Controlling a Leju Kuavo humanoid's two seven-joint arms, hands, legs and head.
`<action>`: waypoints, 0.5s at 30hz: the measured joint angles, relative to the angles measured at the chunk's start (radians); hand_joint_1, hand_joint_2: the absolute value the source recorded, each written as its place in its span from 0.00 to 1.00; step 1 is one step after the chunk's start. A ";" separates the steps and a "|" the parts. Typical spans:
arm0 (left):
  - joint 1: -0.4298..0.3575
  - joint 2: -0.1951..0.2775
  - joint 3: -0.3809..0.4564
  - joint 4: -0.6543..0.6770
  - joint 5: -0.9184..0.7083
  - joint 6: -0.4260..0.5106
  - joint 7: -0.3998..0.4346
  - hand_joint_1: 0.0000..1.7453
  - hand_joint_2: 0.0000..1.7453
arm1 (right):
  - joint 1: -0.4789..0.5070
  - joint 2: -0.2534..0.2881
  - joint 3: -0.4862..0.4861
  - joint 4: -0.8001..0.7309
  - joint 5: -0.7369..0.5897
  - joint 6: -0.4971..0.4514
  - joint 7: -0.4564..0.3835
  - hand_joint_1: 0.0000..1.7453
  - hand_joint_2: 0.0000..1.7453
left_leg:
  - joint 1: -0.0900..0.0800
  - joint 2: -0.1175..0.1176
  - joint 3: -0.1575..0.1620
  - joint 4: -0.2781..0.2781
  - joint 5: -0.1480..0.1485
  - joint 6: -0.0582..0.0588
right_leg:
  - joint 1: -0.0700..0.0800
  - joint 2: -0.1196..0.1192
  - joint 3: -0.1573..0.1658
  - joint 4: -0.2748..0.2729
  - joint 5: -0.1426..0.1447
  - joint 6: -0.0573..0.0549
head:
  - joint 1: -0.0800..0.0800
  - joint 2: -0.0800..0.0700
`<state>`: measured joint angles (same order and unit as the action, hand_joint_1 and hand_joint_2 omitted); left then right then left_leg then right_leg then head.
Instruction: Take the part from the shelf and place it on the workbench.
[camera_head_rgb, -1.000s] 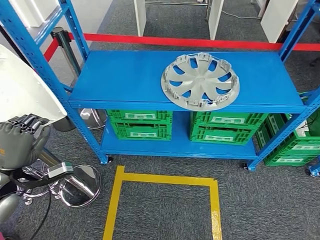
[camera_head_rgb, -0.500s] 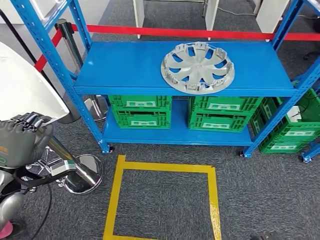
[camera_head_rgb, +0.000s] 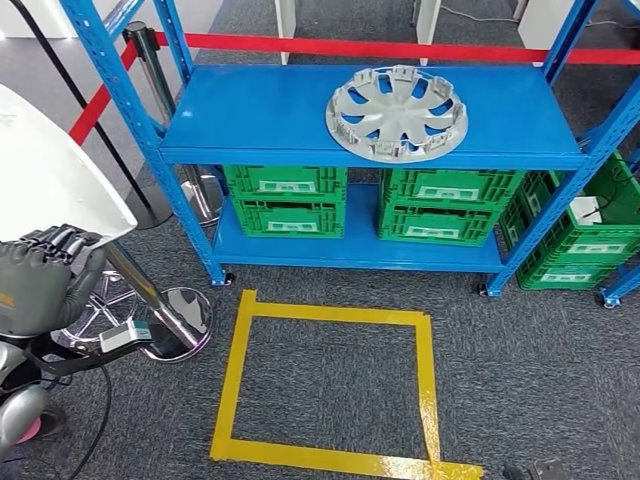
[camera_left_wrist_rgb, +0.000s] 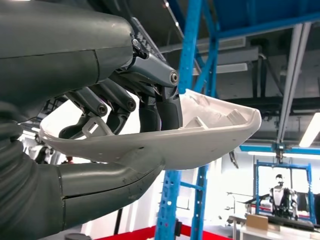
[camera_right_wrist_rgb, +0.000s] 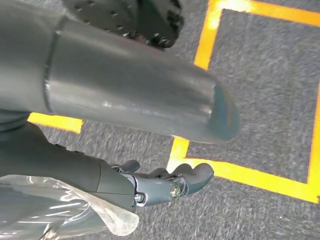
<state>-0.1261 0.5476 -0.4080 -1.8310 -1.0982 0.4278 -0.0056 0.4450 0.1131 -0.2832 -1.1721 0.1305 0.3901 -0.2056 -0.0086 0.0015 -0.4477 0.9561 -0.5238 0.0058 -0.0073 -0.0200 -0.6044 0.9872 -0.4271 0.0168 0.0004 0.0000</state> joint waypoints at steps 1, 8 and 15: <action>-0.004 0.000 -0.001 0.000 0.002 0.000 -0.001 1.00 1.00 | 0.007 -0.009 0.019 -0.011 -0.035 -0.022 0.010 0.00 0.00 | 0.001 0.000 -0.003 -0.008 0.008 0.007 | -0.002 0.000 -0.006 -0.002 0.004 0.008 | 0.000 0.000; -0.038 -0.009 -0.015 0.007 0.016 0.006 0.006 1.00 1.00 | 0.051 -0.192 0.292 -0.123 -0.397 -0.367 0.131 0.00 0.00 | 0.005 0.004 -0.080 0.000 0.061 0.035 | -0.007 0.016 -0.095 0.287 -0.176 0.039 | 0.006 0.000; -0.060 0.004 -0.030 0.024 0.066 0.026 0.029 1.00 1.00 | 0.026 -0.526 0.779 -0.295 -0.881 -0.837 0.185 0.00 0.00 | 0.003 0.001 -0.169 0.071 0.088 0.010 | -0.013 0.032 0.092 0.032 -0.111 0.039 | 0.010 0.000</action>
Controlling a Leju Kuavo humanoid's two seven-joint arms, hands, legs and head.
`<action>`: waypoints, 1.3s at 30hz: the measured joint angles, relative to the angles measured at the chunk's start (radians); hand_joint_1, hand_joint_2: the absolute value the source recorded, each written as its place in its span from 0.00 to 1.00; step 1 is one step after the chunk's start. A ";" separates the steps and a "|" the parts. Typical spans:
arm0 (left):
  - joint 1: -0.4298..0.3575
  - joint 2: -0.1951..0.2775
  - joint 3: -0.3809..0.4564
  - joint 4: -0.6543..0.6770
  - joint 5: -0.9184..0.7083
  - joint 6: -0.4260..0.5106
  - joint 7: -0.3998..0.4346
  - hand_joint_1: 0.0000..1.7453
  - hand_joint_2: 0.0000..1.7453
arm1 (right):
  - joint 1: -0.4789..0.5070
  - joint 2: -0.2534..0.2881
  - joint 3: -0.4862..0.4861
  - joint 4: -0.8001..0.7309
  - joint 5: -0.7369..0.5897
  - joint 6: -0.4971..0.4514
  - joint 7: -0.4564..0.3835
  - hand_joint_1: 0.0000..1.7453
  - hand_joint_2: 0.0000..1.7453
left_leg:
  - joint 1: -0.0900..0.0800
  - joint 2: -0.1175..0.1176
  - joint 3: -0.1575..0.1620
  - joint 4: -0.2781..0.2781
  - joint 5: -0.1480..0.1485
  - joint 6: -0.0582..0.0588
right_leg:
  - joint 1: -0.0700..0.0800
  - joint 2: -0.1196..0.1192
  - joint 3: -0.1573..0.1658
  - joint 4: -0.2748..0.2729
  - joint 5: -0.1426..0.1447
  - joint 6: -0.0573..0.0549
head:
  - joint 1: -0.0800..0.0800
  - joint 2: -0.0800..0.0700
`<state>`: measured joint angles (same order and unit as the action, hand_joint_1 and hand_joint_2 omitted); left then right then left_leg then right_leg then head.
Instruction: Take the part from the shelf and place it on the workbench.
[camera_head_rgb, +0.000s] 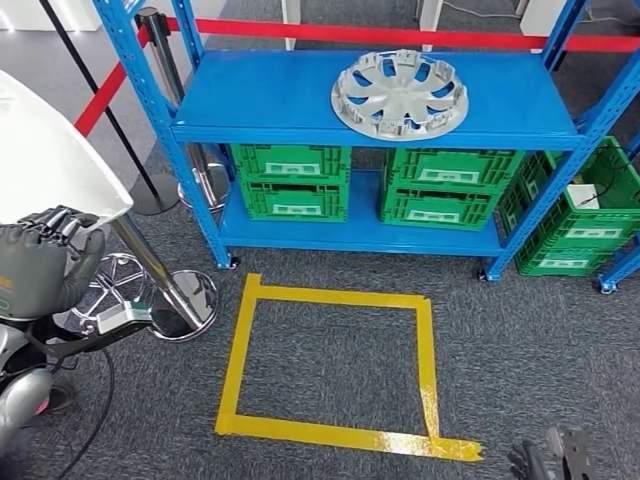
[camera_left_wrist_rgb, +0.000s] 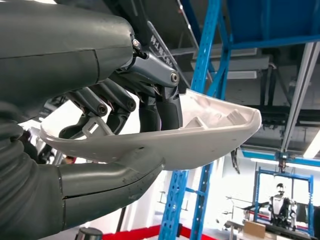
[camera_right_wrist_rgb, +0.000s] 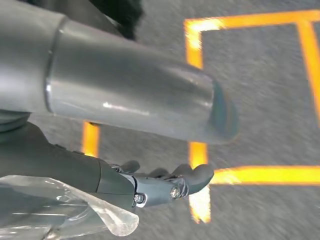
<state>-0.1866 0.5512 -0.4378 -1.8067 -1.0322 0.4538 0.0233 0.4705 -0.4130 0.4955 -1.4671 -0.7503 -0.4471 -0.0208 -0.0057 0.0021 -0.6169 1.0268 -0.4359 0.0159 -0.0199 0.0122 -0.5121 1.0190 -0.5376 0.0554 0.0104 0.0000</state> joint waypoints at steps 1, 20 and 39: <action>-0.003 0.004 -0.004 0.005 0.007 0.004 0.003 1.00 1.00 | -0.016 -0.053 0.092 -0.027 -0.069 -0.062 -0.020 0.00 0.00 | 0.001 -0.001 -0.007 0.002 0.006 -0.006 | 0.000 -0.002 -0.009 0.000 0.006 -0.009 | 0.001 0.000; -0.030 0.049 -0.048 0.058 0.048 0.029 0.005 1.00 1.00 | -0.279 -0.404 0.855 -0.225 -0.391 -0.247 -0.217 0.00 0.00 | -0.006 0.006 0.155 -0.077 -0.074 0.027 | 0.011 -0.019 -0.202 0.062 0.059 -0.022 | -0.002 0.000; 0.010 0.084 -0.042 0.067 0.132 0.050 -0.034 1.00 1.00 | -0.247 -0.426 0.813 -0.288 -0.239 -0.248 -0.094 0.00 0.00 | 0.005 0.002 -0.087 0.277 -0.128 -0.029 | 0.009 -0.021 -0.053 -0.016 0.048 -0.060 | -0.005 0.000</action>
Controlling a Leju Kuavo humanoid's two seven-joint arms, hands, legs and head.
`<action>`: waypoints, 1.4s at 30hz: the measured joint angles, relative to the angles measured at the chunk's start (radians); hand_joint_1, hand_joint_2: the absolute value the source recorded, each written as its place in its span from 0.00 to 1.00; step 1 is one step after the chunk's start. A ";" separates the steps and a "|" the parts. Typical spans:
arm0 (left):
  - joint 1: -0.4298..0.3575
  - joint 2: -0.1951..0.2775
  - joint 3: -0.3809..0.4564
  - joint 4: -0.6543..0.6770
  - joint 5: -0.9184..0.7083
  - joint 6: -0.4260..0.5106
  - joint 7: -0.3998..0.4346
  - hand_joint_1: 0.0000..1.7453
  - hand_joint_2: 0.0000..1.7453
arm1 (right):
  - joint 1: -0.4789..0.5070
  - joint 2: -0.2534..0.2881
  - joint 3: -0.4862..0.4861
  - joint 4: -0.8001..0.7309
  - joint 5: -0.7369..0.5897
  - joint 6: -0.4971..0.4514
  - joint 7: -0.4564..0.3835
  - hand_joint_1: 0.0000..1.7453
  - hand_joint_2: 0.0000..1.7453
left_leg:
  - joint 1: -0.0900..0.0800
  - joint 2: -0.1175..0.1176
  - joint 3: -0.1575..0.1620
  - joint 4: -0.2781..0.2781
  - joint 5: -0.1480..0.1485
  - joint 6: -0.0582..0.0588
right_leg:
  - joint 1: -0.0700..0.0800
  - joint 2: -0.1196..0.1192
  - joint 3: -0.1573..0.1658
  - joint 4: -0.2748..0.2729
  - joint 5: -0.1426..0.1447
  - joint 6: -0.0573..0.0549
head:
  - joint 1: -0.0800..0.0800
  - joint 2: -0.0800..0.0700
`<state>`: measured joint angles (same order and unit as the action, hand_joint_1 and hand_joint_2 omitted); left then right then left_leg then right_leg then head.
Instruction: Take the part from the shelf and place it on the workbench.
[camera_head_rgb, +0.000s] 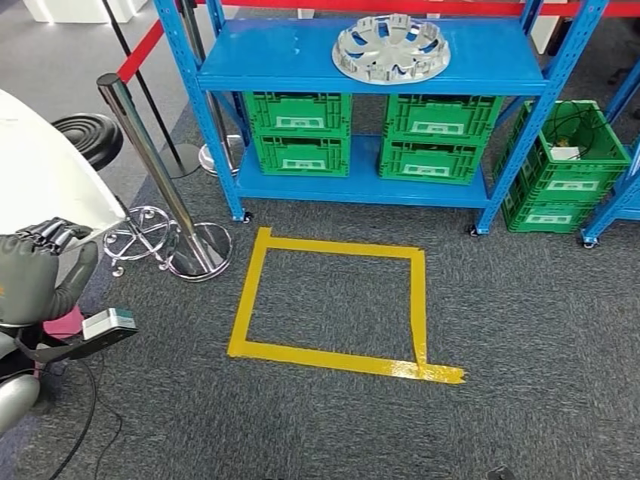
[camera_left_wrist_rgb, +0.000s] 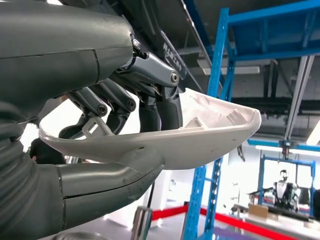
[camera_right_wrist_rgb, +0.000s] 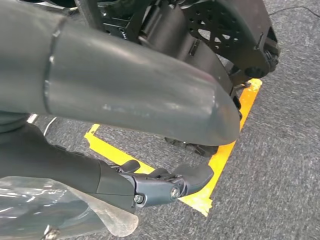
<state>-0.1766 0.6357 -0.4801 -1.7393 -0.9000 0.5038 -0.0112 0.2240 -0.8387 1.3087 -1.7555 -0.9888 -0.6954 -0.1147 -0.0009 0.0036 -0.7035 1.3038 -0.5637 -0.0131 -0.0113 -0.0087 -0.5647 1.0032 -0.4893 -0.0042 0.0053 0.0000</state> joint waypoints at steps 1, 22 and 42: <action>0.002 0.000 0.000 0.001 0.002 0.000 -0.003 1.00 1.00 | 0.000 0.000 -0.001 -0.003 0.003 0.000 -0.001 0.00 0.00 | -0.001 0.000 0.015 0.013 0.036 0.004 | 0.002 -0.001 -0.012 0.001 0.011 0.000 | 0.000 0.000; 0.019 0.010 0.006 0.008 0.010 0.005 -0.019 1.00 1.00 | 0.022 0.003 -0.025 -0.018 0.044 0.000 0.000 0.00 0.00 | -0.018 0.000 0.181 -0.296 0.061 0.038 | 0.007 0.009 0.005 0.018 -0.002 0.031 | 0.012 0.000; 0.032 0.031 0.028 0.008 0.003 0.008 -0.016 1.00 1.00 | 0.058 0.015 -0.082 -0.017 0.098 0.000 0.035 0.00 0.00 | 0.001 -0.005 0.178 -0.315 0.075 0.017 | 0.006 0.001 -0.029 -0.004 0.044 -0.018 | 0.010 0.000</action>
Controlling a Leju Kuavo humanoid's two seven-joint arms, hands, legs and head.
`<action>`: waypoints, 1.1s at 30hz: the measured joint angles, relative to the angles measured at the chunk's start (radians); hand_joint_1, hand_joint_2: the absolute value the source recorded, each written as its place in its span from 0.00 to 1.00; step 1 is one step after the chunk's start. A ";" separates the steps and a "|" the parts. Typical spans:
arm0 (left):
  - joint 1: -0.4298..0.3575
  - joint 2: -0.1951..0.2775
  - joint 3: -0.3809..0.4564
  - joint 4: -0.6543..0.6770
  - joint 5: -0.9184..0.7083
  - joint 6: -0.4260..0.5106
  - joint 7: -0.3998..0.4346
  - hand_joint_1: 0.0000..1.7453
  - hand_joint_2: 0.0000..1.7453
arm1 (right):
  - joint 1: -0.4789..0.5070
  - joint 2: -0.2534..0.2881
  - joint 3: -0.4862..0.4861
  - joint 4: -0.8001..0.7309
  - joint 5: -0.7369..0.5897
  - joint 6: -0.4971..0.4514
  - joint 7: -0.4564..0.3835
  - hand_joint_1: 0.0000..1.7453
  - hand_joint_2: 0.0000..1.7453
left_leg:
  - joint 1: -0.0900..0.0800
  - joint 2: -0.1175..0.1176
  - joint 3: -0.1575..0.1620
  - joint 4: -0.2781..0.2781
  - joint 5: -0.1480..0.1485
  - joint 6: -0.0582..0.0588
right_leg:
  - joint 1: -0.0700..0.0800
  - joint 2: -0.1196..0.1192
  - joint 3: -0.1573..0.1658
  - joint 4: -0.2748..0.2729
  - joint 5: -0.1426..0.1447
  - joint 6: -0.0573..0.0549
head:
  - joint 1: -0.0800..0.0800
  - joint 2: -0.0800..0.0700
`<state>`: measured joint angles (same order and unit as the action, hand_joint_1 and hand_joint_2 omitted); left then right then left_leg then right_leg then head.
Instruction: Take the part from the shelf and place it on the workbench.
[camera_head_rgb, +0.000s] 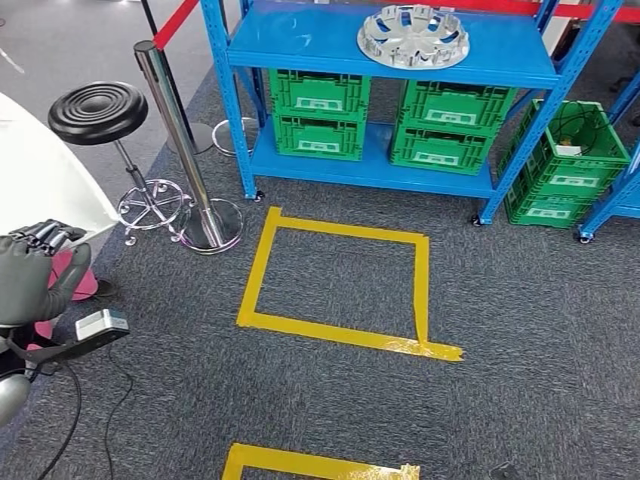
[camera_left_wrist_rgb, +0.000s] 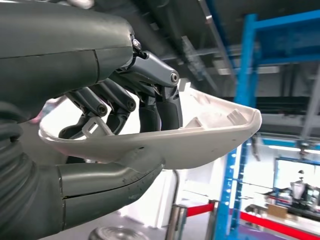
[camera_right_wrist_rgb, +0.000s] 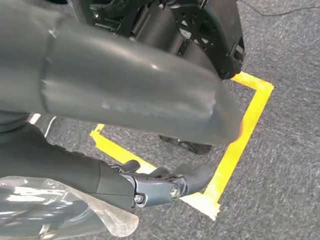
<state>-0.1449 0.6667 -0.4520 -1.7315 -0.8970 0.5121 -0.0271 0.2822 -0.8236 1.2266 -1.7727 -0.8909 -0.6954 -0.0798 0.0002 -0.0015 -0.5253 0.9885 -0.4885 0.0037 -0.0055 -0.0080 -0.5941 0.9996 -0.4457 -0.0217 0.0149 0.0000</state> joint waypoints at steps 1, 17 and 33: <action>0.002 0.000 0.002 0.000 0.000 0.001 0.000 1.00 1.00 | 0.006 0.001 -0.007 0.000 0.006 0.000 0.006 0.00 0.00 | -0.001 0.000 -0.001 0.000 0.002 0.001 | 0.001 0.000 0.000 -0.003 0.006 -0.010 | 0.001 0.000; 0.015 0.005 0.021 0.000 0.000 0.004 -0.005 1.00 1.00 | 0.033 0.012 -0.048 0.010 0.027 0.000 0.035 0.00 0.00 | -0.010 -0.004 -0.002 -0.020 0.025 0.033 | -0.015 0.003 -0.023 0.033 -0.019 0.066 | 0.002 0.000; 0.020 0.004 0.031 0.000 -0.014 0.002 -0.015 1.00 1.00 | 0.011 0.030 -0.040 0.051 0.012 0.000 0.032 0.00 0.00 | 0.017 -0.024 -0.116 0.162 -0.045 -0.033 | -0.030 0.002 0.031 0.039 -0.061 0.046 | -0.004 0.000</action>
<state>-0.1251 0.6710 -0.4212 -1.7311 -0.9109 0.5139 -0.0419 0.2934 -0.7932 1.1863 -1.7222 -0.8794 -0.6954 -0.0479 0.0168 -0.0257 -0.6409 1.1510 -0.5331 -0.0296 -0.0359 -0.0064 -0.5635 1.0381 -0.5070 0.0239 0.0104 0.0000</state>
